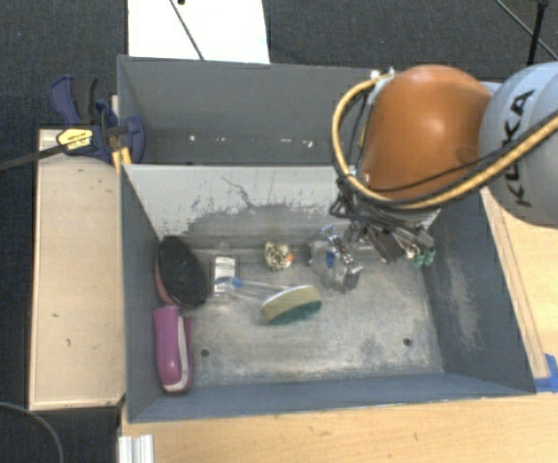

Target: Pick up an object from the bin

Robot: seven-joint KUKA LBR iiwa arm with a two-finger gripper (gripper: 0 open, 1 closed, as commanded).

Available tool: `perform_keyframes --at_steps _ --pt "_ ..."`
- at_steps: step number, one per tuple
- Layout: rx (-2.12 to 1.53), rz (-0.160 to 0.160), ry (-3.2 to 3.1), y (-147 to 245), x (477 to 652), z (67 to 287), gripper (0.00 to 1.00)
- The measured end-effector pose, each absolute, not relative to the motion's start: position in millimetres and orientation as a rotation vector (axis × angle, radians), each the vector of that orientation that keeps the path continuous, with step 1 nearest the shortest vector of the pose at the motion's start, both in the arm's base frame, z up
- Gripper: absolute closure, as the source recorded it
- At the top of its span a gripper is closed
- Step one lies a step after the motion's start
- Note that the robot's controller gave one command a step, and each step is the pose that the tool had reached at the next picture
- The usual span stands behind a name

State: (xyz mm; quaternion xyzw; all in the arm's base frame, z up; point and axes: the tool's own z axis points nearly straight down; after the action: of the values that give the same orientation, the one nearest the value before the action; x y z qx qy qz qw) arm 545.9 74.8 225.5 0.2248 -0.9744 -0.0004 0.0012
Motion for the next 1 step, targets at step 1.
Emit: perform_keyframes --at_steps 1 --pt "0.483 -0.004 -3.103 122.2 558.1 171.9 1.0"
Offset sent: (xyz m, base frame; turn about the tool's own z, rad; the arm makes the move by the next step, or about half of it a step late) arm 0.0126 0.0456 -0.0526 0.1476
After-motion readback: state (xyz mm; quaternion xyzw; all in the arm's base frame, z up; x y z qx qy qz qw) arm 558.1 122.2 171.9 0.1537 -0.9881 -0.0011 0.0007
